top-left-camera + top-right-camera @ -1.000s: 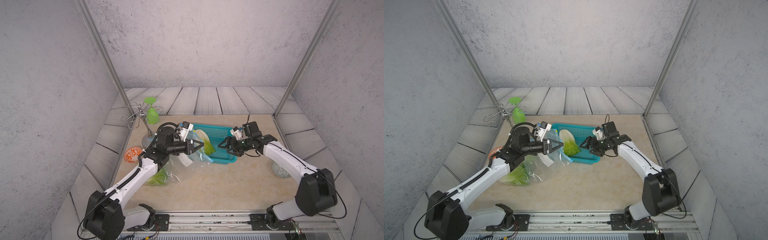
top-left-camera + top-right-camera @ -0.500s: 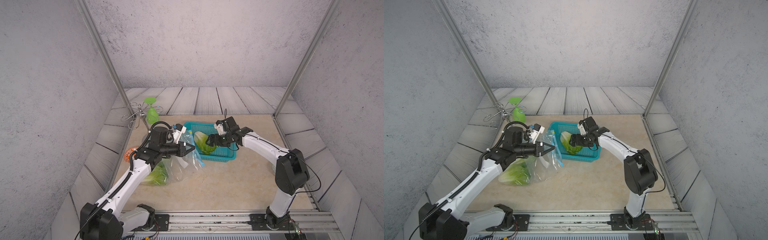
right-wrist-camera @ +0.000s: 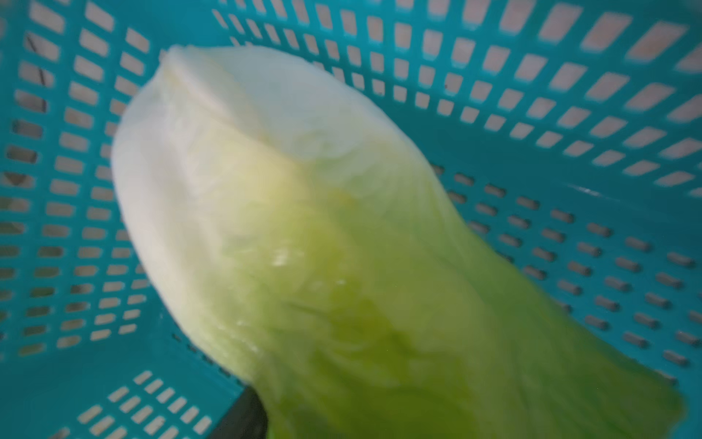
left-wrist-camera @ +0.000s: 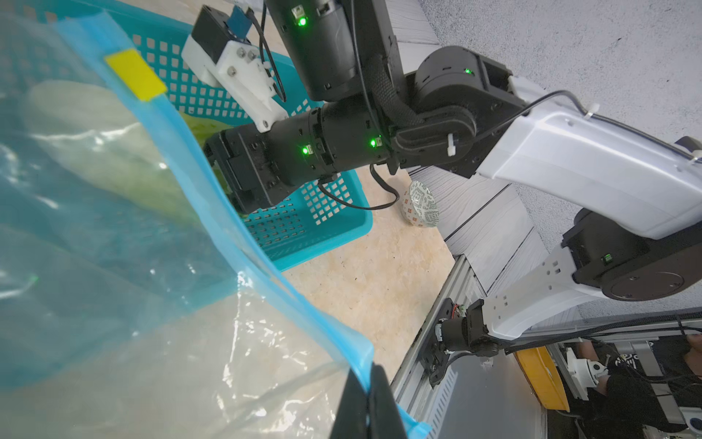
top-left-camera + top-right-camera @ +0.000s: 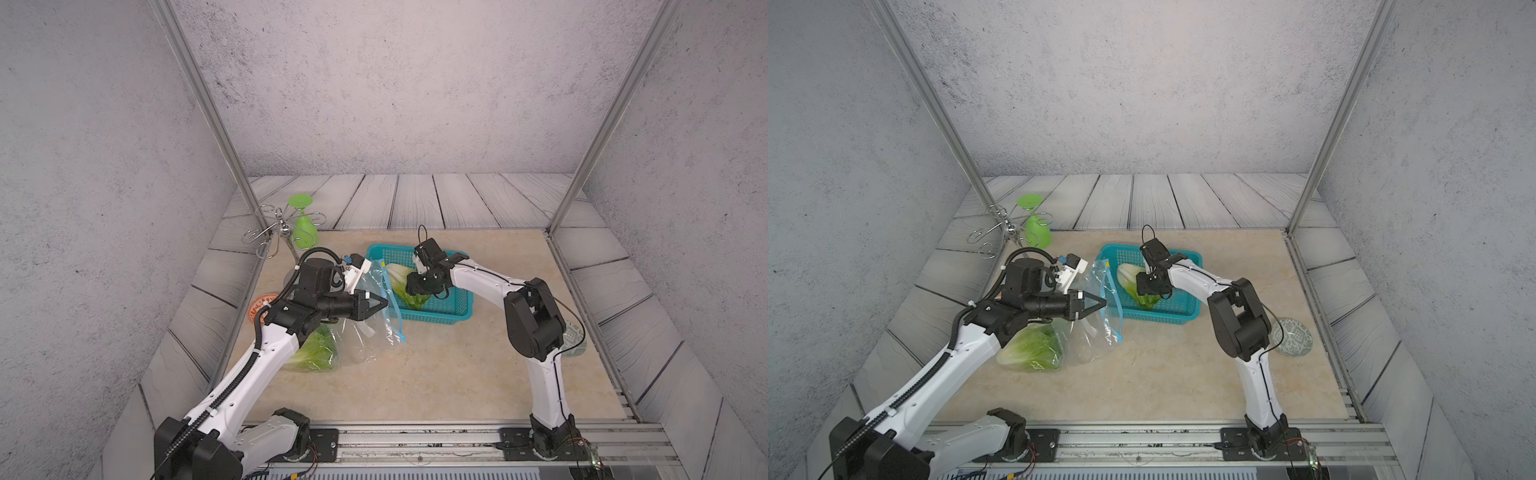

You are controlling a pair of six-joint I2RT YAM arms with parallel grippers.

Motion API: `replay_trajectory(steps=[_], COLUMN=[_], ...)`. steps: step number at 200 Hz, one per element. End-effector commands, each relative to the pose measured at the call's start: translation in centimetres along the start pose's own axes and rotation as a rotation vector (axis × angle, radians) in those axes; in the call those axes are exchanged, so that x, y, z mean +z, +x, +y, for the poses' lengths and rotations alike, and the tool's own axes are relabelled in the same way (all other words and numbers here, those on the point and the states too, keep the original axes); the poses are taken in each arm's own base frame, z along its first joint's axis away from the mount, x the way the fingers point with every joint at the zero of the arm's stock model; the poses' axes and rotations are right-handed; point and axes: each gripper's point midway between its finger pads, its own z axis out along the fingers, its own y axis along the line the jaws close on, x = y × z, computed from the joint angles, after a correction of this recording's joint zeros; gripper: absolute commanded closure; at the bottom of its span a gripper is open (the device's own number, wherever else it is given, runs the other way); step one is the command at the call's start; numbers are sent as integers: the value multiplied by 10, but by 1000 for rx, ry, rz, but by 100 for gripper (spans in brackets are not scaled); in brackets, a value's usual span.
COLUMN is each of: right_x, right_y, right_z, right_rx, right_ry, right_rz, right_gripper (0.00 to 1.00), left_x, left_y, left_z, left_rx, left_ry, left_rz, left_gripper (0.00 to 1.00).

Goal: Put the chinese cabbages into a zipper bag and zip it
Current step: Pick up the Chinese cabbage from the basket, then place the Chinese cabbage in the zipper food storage bag.

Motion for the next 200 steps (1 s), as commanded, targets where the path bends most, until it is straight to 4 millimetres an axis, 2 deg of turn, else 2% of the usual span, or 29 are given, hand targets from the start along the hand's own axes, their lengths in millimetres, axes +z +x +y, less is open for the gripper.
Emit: replay_trajectory(steps=[1,13,22,39,59,71,98,131,151,164,178,200], right_x=[-4,-19,-34,-67,-111,-136,-185,-250,-286,-303,-312,-305], right_y=[-6,-16,-24,-33,-30,-21,19,59,77,83,86,95], right_z=[1,13,20,27,29,29,21,14,28,46,67,97], right_rx=[-3,-25,-49,-116,-200,-242,-259,-265,-274,-276,-281,-322], right_ry=[-23,-80,-103,-103,-70,-62,-38,-39,-130,-222,-301,-366], right_rz=[-58,-102,-129,-148,-139,-117,-2,15,21,15,16,67], right_gripper=[67,80,85,88,88,89,89,90,90,91,92,92], left_x=[-4,-4,-5,-7,-10,-12,-13,-8,-3,1,7,12], left_y=[0,1,3,5,4,1,-7,-12,-14,-14,-11,-4], left_z=[0,1,3,5,3,1,-1,2,1,0,-2,-3], left_rx=[11,25,43,73,102,113,118,107,105,103,100,89], left_ry=[2,-6,-22,-48,-62,-65,-70,-85,-82,-77,-71,-78], left_rz=[-10,-6,0,16,25,22,12,15,22,26,31,30], left_gripper=[100,100,100,100,100,100,100,100,100,100,100,100])
